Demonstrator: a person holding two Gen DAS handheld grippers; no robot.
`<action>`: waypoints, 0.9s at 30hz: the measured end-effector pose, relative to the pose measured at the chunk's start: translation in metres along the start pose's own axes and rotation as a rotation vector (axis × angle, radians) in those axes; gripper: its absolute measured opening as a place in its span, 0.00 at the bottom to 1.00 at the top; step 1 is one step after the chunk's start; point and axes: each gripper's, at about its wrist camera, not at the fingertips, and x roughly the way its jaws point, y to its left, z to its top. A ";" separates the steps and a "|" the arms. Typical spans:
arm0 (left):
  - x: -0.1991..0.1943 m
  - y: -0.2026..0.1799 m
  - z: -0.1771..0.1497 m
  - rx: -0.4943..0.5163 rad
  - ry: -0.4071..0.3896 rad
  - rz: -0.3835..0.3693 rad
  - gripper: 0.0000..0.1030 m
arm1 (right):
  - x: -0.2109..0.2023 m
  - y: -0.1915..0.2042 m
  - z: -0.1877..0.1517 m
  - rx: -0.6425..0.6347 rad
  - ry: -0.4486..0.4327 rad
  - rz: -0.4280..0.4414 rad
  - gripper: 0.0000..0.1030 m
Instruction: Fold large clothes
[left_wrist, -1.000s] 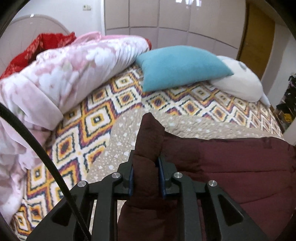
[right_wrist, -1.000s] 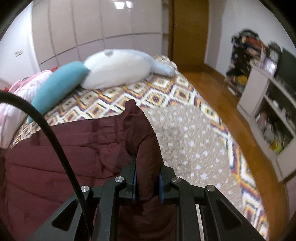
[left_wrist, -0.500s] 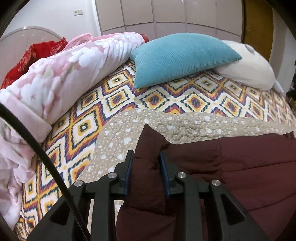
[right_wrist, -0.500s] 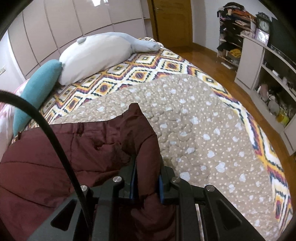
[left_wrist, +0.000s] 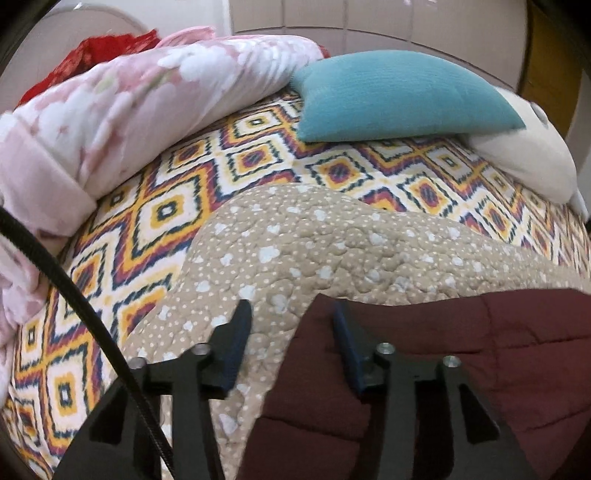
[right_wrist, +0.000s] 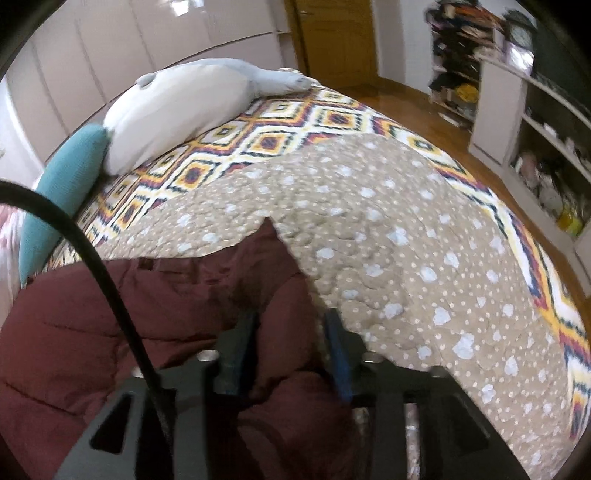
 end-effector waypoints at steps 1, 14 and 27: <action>-0.003 0.004 -0.001 -0.018 0.003 -0.003 0.53 | 0.003 -0.015 -0.001 0.075 0.007 0.026 0.65; -0.163 0.057 -0.021 -0.021 -0.077 -0.019 0.56 | -0.104 -0.036 0.015 0.056 -0.120 -0.044 0.72; -0.305 0.084 -0.196 0.082 -0.105 -0.135 0.61 | -0.223 -0.018 -0.035 -0.048 -0.034 0.274 0.24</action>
